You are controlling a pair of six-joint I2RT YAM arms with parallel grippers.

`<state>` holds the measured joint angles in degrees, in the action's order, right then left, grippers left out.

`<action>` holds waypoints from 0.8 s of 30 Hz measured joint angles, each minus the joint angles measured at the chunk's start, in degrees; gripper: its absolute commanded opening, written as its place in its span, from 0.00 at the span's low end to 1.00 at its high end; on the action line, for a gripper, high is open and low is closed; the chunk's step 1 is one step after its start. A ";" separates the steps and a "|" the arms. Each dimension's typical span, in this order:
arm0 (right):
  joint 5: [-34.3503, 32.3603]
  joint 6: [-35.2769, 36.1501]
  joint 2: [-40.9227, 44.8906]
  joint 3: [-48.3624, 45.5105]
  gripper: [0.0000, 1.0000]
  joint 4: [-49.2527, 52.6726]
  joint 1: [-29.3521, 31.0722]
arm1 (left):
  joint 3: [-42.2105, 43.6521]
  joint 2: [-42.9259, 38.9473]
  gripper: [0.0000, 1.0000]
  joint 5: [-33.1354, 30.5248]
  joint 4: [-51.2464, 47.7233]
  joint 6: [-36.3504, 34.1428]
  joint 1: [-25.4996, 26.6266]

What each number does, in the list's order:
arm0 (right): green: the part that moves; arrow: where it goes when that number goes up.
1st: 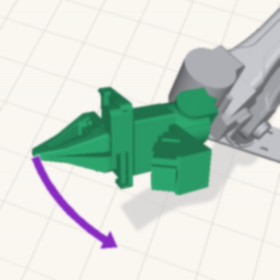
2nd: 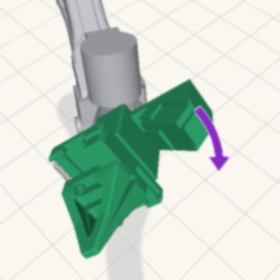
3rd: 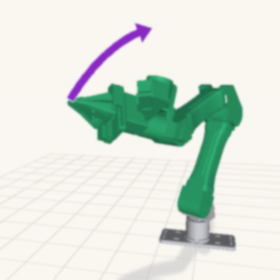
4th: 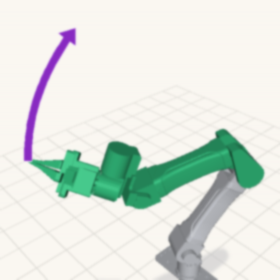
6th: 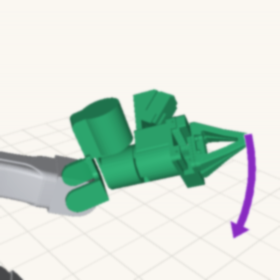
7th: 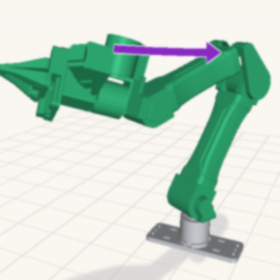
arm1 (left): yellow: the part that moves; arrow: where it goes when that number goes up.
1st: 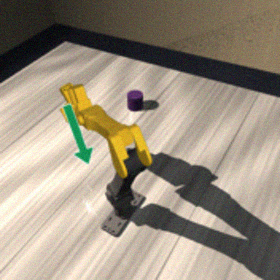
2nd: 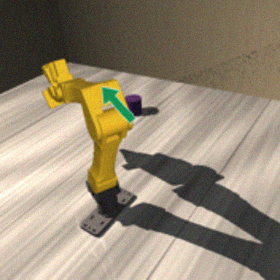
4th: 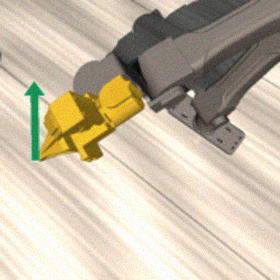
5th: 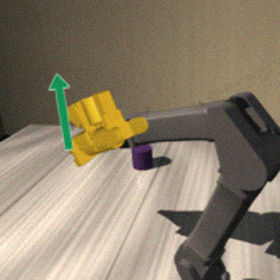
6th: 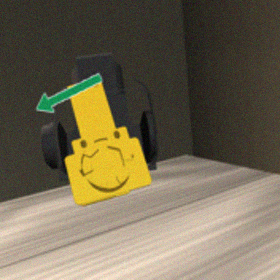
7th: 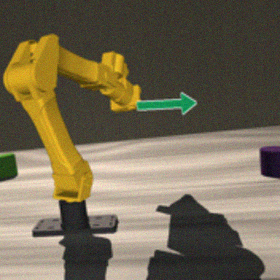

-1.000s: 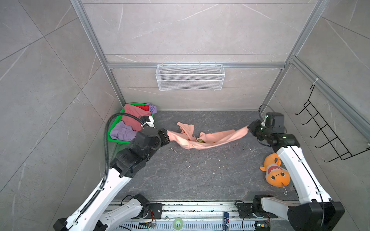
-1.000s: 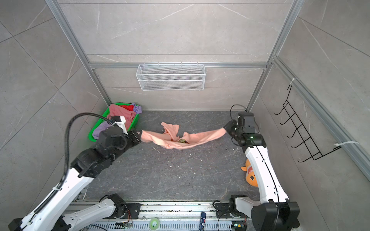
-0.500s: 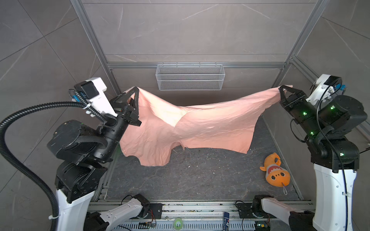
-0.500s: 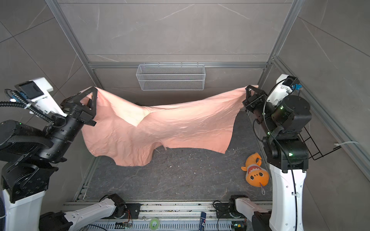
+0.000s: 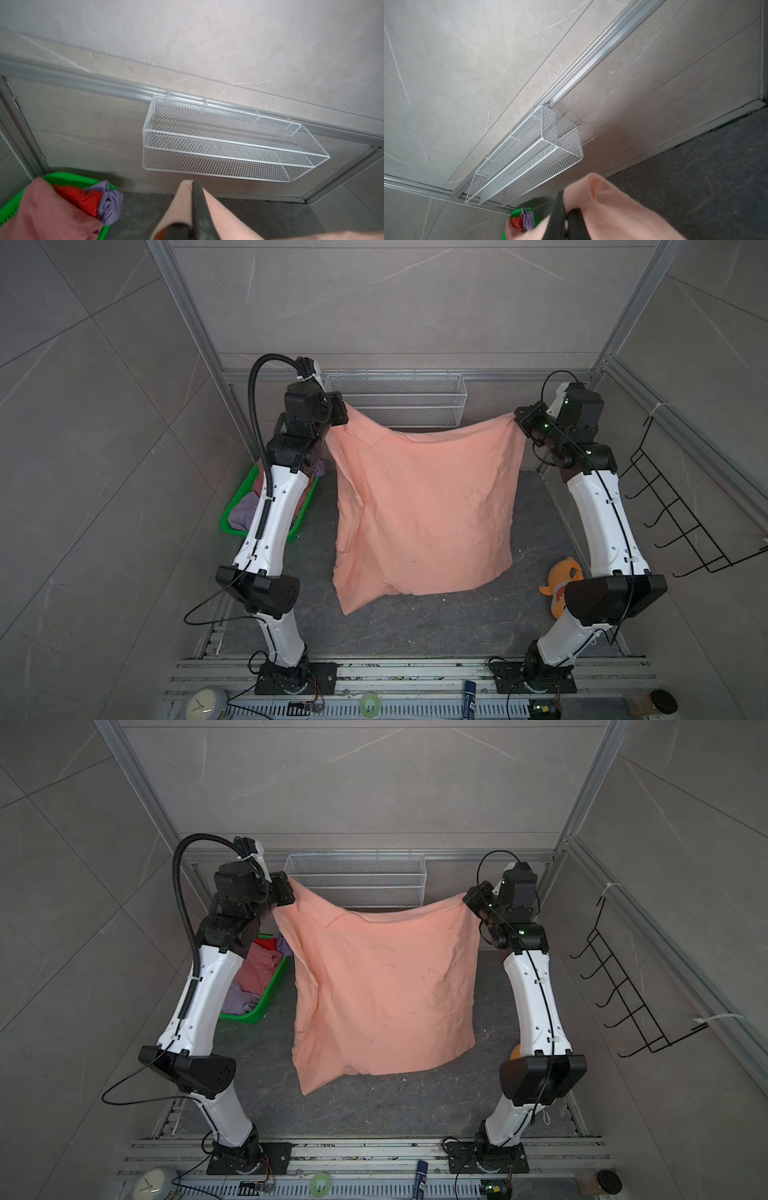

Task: Fold and stack the t-shirts
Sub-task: 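Lift the salmon t-shirt high with both grippers and stretch it apart, then lay the salmon t-shirt flat on the floor and open both grippers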

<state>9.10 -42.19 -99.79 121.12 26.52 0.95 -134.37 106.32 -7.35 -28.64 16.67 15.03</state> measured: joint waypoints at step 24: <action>-11.02 9.40 39.08 -60.46 0.37 17.70 -0.02 | 76.85 -45.11 0.33 20.70 -7.39 32.46 5.84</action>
<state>-1.91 -32.80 -60.71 60.66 44.23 0.93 -57.52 61.21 13.34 -36.03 49.12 20.86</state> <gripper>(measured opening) 0.296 0.195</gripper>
